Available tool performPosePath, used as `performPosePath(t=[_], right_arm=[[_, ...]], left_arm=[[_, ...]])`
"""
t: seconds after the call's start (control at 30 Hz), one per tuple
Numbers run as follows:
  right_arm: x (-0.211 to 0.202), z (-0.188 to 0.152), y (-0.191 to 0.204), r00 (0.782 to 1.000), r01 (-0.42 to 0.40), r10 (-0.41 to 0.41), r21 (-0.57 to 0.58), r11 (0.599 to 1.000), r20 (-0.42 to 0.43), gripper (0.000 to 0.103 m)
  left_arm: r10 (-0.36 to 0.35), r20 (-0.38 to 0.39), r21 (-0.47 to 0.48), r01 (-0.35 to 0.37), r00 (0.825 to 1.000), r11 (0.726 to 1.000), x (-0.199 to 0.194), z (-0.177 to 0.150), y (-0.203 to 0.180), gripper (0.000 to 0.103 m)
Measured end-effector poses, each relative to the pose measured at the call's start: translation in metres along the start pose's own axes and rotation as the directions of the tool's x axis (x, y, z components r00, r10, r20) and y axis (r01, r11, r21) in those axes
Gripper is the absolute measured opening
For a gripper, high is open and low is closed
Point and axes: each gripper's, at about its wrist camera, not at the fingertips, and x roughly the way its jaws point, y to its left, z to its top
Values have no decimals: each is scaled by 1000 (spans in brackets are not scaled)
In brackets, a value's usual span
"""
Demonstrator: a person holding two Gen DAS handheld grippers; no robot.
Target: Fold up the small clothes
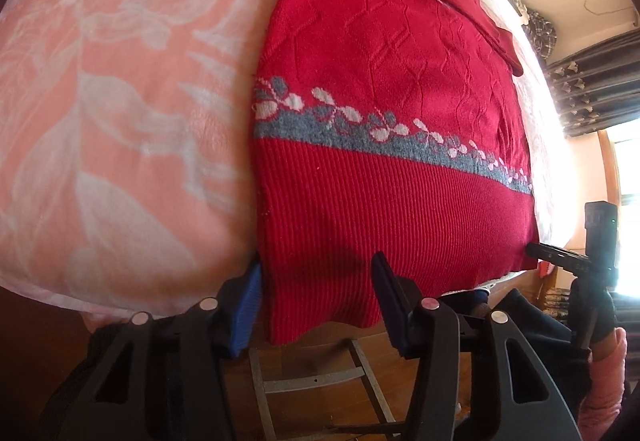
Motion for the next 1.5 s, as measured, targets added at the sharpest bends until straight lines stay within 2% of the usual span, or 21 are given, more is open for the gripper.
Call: performPosePath(t=[0.1, 0.17, 0.23, 0.37, 0.5, 0.57, 0.67, 0.83, 0.9, 0.97, 1.1, 1.33, 1.43, 1.5], right_arm=[[0, 1, -2, 1000, -3, 3, 8, 1000, 0, 18], [0, 1, -1, 1000, -12, 12, 9, 1000, 0, 11], [-1, 1, 0, 1000, -26, 26, 10, 1000, 1, 8], [-11, 5, 12, 997, -68, 69, -7, 998, 34, 6], [-36, 10, 12, 984, -140, 139, 3, 990, 107, 6], [-51, 15, 9, 972, -184, 179, 21, 983, 150, 6], [-75, 24, 3, 943, -257, 239, 50, 965, 231, 6], [-104, 53, -6, 899, -339, 282, 124, 933, 334, 6], [-110, 69, -7, 892, -350, 281, 148, 925, 354, 6], [-112, 85, -5, 893, -337, 261, 161, 928, 366, 6], [-109, 122, -5, 897, -324, 235, 195, 926, 374, 6], [-76, 185, -21, 915, -295, 191, 267, 917, 357, 6], [-58, 210, -33, 911, -310, 194, 295, 904, 363, 6], [-44, 225, -41, 918, -303, 186, 317, 899, 349, 6]], left_arm=[[-33, -8, -55, 32, 999, 998, 0, -3, 10, 34], [-62, -21, -85, 60, 998, 995, 1, -6, 15, 24], [-106, -38, -109, 101, 994, 989, 5, -10, 18, 9], [-153, -9, -105, 151, 988, 983, -3, -10, 10, 7], [-235, 61, -116, 241, 970, 964, -23, -1, 1, 7], [-274, 114, -110, 286, 955, 952, -40, 7, -2, 7], [-319, 203, -110, 345, 926, 932, -66, 23, -2, 7], [-313, 304, -136, 366, 900, 921, -88, 62, -1, 7], [-281, 333, -123, 337, 900, 933, -92, 82, -5, 7], [-267, 353, -114, 325, 897, 939, -91, 102, -7, 7], [-254, 375, -142, 326, 891, 934, -78, 138, -2, 7], [-217, 351, -191, 297, 911, 936, -37, 192, 10, 7], [-221, 349, -200, 303, 911, 932, -20, 218, 16, 8], [-236, 343, -211, 320, 909, 924, -6, 233, 21, 8]])
